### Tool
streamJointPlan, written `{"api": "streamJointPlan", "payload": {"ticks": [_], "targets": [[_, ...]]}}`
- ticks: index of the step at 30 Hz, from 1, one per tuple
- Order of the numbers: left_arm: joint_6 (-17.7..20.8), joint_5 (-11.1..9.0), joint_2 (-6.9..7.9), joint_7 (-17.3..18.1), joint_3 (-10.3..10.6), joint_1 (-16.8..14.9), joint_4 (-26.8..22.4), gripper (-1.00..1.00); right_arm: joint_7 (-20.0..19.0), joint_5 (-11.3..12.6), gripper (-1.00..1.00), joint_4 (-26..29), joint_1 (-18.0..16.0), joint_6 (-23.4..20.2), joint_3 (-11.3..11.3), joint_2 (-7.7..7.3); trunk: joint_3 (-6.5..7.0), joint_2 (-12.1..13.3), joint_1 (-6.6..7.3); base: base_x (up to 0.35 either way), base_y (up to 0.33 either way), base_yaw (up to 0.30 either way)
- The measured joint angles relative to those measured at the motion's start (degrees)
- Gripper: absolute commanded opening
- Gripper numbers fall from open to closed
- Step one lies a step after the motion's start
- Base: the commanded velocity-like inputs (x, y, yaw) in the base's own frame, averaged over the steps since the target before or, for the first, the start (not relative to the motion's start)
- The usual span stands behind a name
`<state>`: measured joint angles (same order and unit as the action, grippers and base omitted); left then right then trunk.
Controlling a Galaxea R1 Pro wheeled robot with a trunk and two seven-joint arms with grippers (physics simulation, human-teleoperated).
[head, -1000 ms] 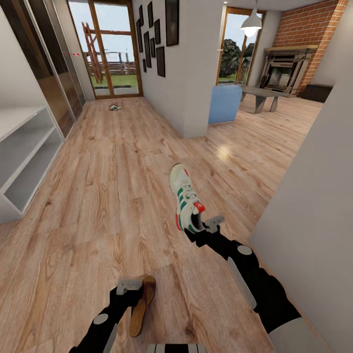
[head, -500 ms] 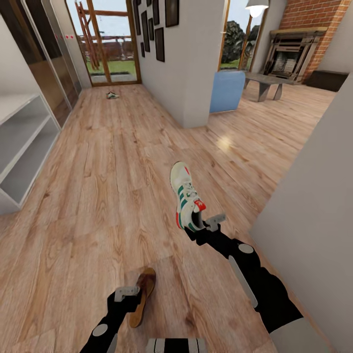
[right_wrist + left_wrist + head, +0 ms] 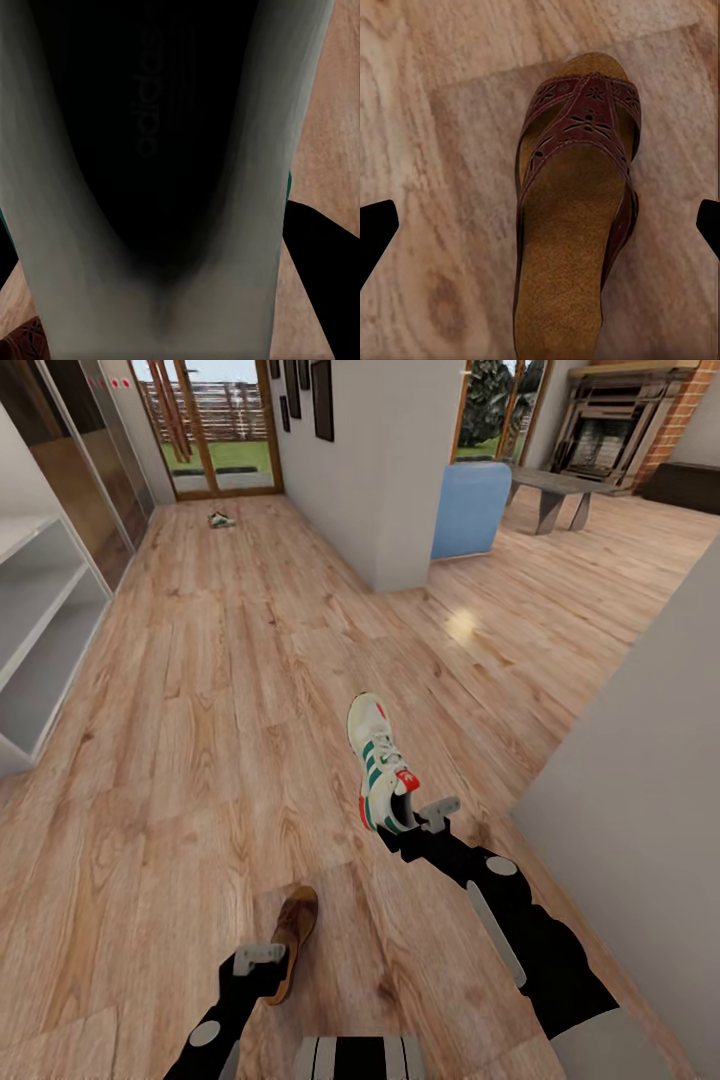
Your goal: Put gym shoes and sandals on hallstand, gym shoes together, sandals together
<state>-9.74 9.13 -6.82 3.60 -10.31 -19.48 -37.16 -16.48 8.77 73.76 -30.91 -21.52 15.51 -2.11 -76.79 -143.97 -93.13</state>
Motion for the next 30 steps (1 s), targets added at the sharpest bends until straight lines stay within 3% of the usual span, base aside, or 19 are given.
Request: {"api": "streamJointPlan", "payload": {"ticks": [5,22,30], "targets": [[-0.25,0.04,0.05,0.05,0.18,0.00,-0.02,1.00,0.00,-0.11,-1.00,0.00,0.00,0.00,-0.02,-0.03,-0.45,0.00,0.00,0.000,0.000,0.000],[-0.41,0.62,0.06,0.21,0.85,-0.43,-0.62,1.00,0.10,-0.35,-1.00,3.64,0.11,-0.15,0.00,-0.30,-5.46,-0.23,-0.44,0.000,0.000,-0.048],[-0.41,0.66,0.06,0.22,0.85,-0.57,-0.54,1.00,0.09,-0.31,-1.00,3.77,0.17,0.00,-0.01,-1.12,-5.50,-0.23,-0.44,0.000,0.000,-0.007]]}}
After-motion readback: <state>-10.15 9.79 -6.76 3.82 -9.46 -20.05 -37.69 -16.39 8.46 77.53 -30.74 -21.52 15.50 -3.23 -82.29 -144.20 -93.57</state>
